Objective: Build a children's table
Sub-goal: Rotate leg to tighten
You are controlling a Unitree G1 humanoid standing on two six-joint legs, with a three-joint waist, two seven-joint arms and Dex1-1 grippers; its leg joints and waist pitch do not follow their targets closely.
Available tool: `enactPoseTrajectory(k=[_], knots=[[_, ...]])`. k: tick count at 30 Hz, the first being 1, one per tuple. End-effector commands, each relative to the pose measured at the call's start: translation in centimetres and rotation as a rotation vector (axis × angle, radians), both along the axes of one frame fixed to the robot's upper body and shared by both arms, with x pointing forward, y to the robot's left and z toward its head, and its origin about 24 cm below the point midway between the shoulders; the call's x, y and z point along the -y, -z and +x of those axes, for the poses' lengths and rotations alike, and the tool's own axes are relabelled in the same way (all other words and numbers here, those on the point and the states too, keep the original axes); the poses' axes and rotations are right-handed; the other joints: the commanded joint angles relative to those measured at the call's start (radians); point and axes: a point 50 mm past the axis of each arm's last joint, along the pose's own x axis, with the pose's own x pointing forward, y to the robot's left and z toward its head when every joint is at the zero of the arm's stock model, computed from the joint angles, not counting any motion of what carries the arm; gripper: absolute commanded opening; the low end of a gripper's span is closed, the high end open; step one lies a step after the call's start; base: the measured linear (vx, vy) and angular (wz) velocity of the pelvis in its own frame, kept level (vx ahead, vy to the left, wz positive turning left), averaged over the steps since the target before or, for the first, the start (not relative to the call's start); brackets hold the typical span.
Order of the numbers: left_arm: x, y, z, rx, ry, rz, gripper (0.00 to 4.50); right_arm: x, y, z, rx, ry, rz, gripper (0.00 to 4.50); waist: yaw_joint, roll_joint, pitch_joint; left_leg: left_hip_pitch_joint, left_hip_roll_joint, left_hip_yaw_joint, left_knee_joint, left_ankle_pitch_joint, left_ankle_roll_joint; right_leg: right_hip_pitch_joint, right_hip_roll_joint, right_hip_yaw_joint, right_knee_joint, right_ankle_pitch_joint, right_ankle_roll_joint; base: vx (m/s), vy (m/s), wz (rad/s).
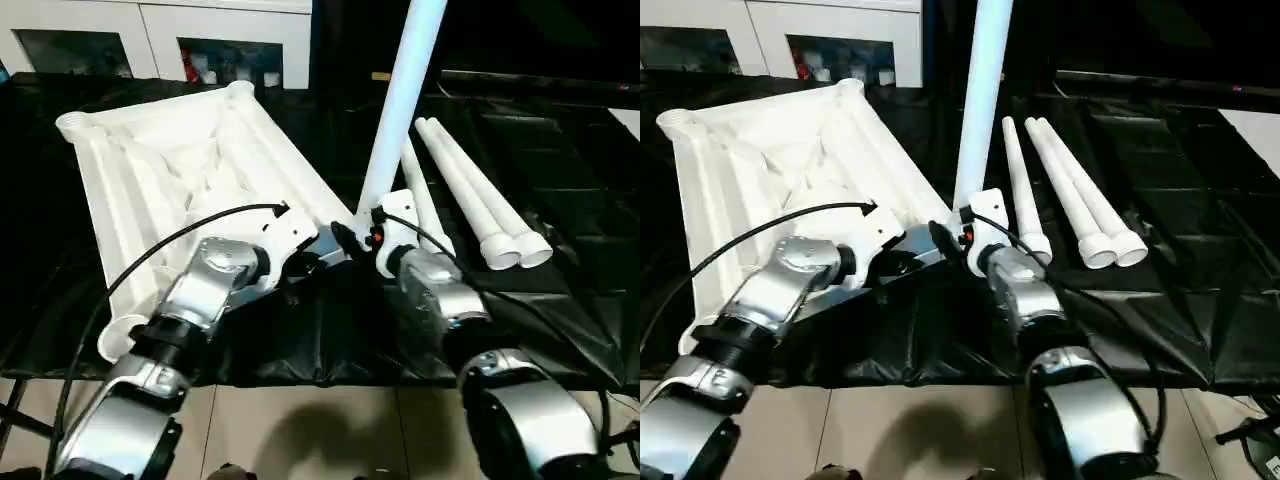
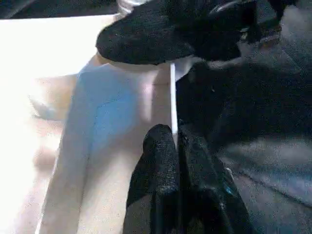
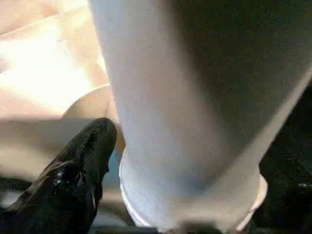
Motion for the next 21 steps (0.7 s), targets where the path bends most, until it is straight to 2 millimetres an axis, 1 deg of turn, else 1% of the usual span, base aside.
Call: enactPoseTrajectory(k=[1,3,4,5,6,7,8,9,11,13,14,15,17,19,21], knots=[[1.9,-0.4,-0.9,0.003,0.163,-0.078,0.00,-1.8,0.2,-1.2,-0.011,-0.211,0.011,3.90,0.004,0.002,-0.064,0.010,0.037,-0.010,-0.053,-0.041,0.116,0.049,-0.072,0.035,-0.053,0.202,-0.284,0.000,0.000,0.00],[1.7,-0.5,-1.1,-0.008,0.197,-0.090,0.00,-1.4,0.2,-1.5,-0.005,-0.263,0.002,3.90,0.003,0.002,-0.062,0.011,0.038,-0.010,-0.054,-0.044,0.119,0.046,-0.071,0.034,-0.054,0.194,-0.296,0.000,0.000,0.00],[1.4,-0.6,-1.2,-0.024,0.224,-0.099,0.00,-0.9,0.3,-1.9,-0.004,-0.324,-0.007,3.90,0.003,0.002,-0.059,0.013,0.039,-0.009,-0.056,-0.066,0.114,0.046,-0.072,0.033,-0.058,0.159,-0.299,0.000,0.000,0.00],[1.2,-0.6,-1.3,-0.029,0.249,-0.101,0.00,-0.6,0.3,-2.2,-0.003,-0.368,-0.016,3.90,0.005,0.001,-0.058,0.015,0.040,-0.008,-0.056,-0.084,0.112,0.044,-0.072,0.035,-0.061,0.131,-0.297,0.000,0.000,0.00],[1.2,-0.6,-1.3,-0.029,0.249,-0.101,0.00,-0.6,0.3,-2.2,-0.003,-0.368,-0.016,3.90,0.006,0.002,-0.059,0.014,0.041,-0.009,-0.057,-0.084,0.109,0.046,-0.073,0.034,-0.060,0.125,-0.297,0.000,0.000,0.00],[1.1,-0.7,-1.4,-0.032,0.265,-0.101,0.00,-0.3,0.2,-2.4,-0.004,-0.397,-0.021,3.90,0.006,0.002,-0.057,0.014,0.042,-0.009,-0.059,-0.089,0.104,0.043,-0.074,0.035,-0.061,0.107,-0.297,0.000,0.000,0.00],[0.6,-0.8,-1.7,-0.053,0.334,-0.092,0.00,0.6,0.2,-3.2,-0.014,-0.494,-0.052,3.90,0.006,0.003,-0.056,0.016,0.043,-0.008,-0.059,-0.095,0.097,0.040,-0.073,0.035,-0.062,0.094,-0.299,0.000,0.000,0.00],[0.6,-0.8,-1.7,-0.053,0.334,-0.092,0.00,0.6,0.2,-3.2,-0.014,-0.494,-0.052,3.90,0.011,0.001,-0.053,0.016,0.041,-0.009,-0.060,-0.098,0.098,0.044,-0.070,0.034,-0.066,0.086,-0.292,0.000,0.000,0.00],[0.1,-0.8,-1.9,-0.075,0.374,-0.073,0.00,1.2,0.1,-3.9,-0.023,-0.576,-0.076,3.90,0.021,0.003,-0.056,0.015,0.044,-0.006,-0.057,-0.079,0.103,0.043,-0.069,0.033,-0.058,0.118,-0.285,0.000,0.000,0.00],[-0.1,-0.8,-2.1,-0.087,0.397,-0.070,0.00,1.6,0.0,-4.3,-0.040,-0.621,-0.085,3.90,0.025,0.002,-0.057,0.017,0.044,-0.005,-0.055,-0.068,0.107,0.040,-0.069,0.033,-0.056,0.141,-0.291,0.000,0.000,0.00],[-0.2,-0.8,-2.1,-0.093,0.406,-0.068,0.00,1.8,0.1,-4.5,-0.045,-0.636,-0.093,3.64,0.028,0.003,-0.057,0.017,0.045,-0.004,-0.056,-0.071,0.106,0.039,-0.071,0.033,-0.055,0.138,-0.294,0.000,0.000,0.00],[-0.4,-0.7,-2.3,-0.106,0.424,-0.062,0.00,2.1,0.1,-4.9,-0.064,-0.680,-0.105,3.57,0.028,0.002,-0.056,0.016,0.045,-0.004,-0.056,-0.075,0.104,0.039,-0.071,0.033,-0.056,0.134,-0.295,0.000,0.000,0.00],[-0.5,-0.7,-2.4,-0.113,0.435,-0.056,0.00,2.2,0.1,-5.1,-0.072,-0.705,-0.111,3.44,0.032,0.000,-0.056,0.016,0.044,-0.004,-0.056,-0.079,0.101,0.039,-0.071,0.033,-0.057,0.117,-0.293,0.000,0.000,0.00],[-0.5,-0.7,-2.4,-0.117,0.438,-0.055,0.00,2.3,0.1,-5.2,-0.077,-0.710,-0.109,3.21,0.034,0.000,-0.056,0.016,0.045,-0.003,-0.057,-0.083,0.097,0.038,-0.072,0.033,-0.058,0.104,-0.290,0.000,0.000,0.00],[-0.6,-0.6,-2.4,-0.120,0.443,-0.053,0.00,2.2,0.1,-5.3,-0.089,-0.720,-0.103,3.09,0.035,0.000,-0.055,0.018,0.045,-0.001,-0.058,-0.090,0.088,0.036,-0.073,0.034,-0.060,0.084,-0.289,0.000,0.000,0.00]])
